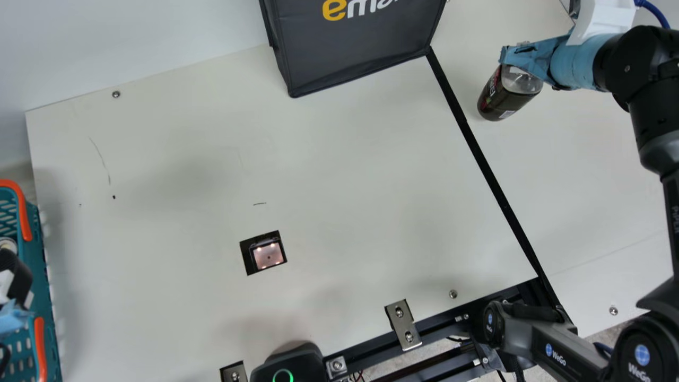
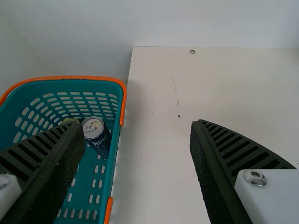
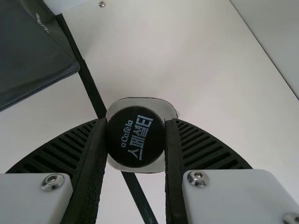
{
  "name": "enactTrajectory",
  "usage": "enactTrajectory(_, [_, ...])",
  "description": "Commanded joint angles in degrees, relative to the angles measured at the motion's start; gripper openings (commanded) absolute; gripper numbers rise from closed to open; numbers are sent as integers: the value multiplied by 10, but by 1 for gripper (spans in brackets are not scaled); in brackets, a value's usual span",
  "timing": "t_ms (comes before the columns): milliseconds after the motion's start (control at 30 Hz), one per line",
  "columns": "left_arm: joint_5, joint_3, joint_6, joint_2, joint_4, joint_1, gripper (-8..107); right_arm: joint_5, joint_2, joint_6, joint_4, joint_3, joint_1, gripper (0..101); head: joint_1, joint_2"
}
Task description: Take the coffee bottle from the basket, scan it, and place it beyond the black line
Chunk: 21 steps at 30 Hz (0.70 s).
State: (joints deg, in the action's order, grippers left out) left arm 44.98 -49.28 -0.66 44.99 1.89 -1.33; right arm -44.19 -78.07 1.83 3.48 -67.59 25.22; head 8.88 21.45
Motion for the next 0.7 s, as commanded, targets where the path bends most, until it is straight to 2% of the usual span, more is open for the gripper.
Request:
enactTrajectory(0, [0,0,0,0,0,0,90,2,-3,-1,-2,2,1,0,-10,1])
enactTrajectory(333, [0,0,0,0,0,0,90,19,-18,-4,-3,9,2,0,-10,1])
enactTrajectory(367, [0,0,0,0,0,0,90,21,-19,-5,-3,10,2,3,-10,1])
enactTrajectory(567, [0,0,0,0,0,0,90,28,-27,-8,-3,13,2,4,-10,1])
enactTrajectory(667, [0,0,0,0,0,0,90,31,-30,-10,-4,15,2,13,-10,1])
